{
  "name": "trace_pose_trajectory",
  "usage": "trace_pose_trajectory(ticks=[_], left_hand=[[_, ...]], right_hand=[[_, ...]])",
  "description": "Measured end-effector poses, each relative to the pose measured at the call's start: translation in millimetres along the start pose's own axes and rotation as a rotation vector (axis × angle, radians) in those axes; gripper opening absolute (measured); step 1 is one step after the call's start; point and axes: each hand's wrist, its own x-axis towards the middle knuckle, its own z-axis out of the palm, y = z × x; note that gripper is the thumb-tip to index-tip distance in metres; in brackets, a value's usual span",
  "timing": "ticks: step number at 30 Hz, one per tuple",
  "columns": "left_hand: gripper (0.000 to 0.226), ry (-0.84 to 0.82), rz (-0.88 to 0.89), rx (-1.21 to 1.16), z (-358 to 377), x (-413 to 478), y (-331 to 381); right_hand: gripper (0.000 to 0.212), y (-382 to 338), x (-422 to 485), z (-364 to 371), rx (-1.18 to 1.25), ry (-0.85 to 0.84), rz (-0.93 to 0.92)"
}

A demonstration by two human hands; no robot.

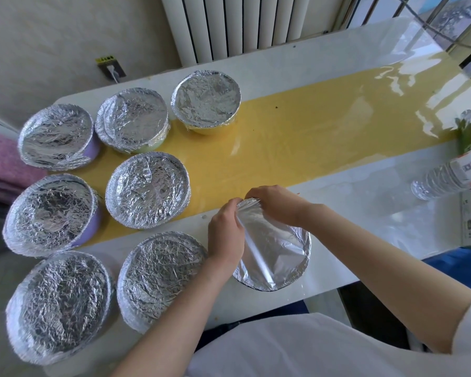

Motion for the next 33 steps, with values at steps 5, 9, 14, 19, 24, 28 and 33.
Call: trace_pose_trajectory(ticks=[5,9,14,19,24,28,33], left_hand=[[0.043,-0.065,-0.011,0.112,-5.7,-11.5,-1.9],[0.046,-0.11,0.007,0.204,-12.1,-11.2,-5.8],[0.031,-0.127,0.094,-0.066,-5.3,2.7,-6.1],[0.021,-0.056,0.056,-0.154,6.6,11.6,-8.8],[0.021,-0.007,0.059,-0.129,8.5,9.8,-10.1],[0.021,0.016,0.064,-0.134,8.4,9.1,-9.4],[0.02,0.018,0.061,-0.153,10.0,7.9,-9.2]], right_hand=[[0.055,-4.6,-8.6,9.2,0.058,0.102,0.021],[0.037,8.0,-20.9,9.4,0.171,0.247,0.122],[0.027,12.2,-25.4,8.4,0.164,0.306,0.121],[0.027,8.9,-24.3,4.5,0.132,0.288,0.135],[0.028,0.4,-15.8,-4.0,-0.156,0.156,0.174],[0.028,-3.6,-13.1,-6.5,-0.072,0.129,0.13],[0.025,-5.5,-11.2,-5.5,-0.082,0.15,0.12]])
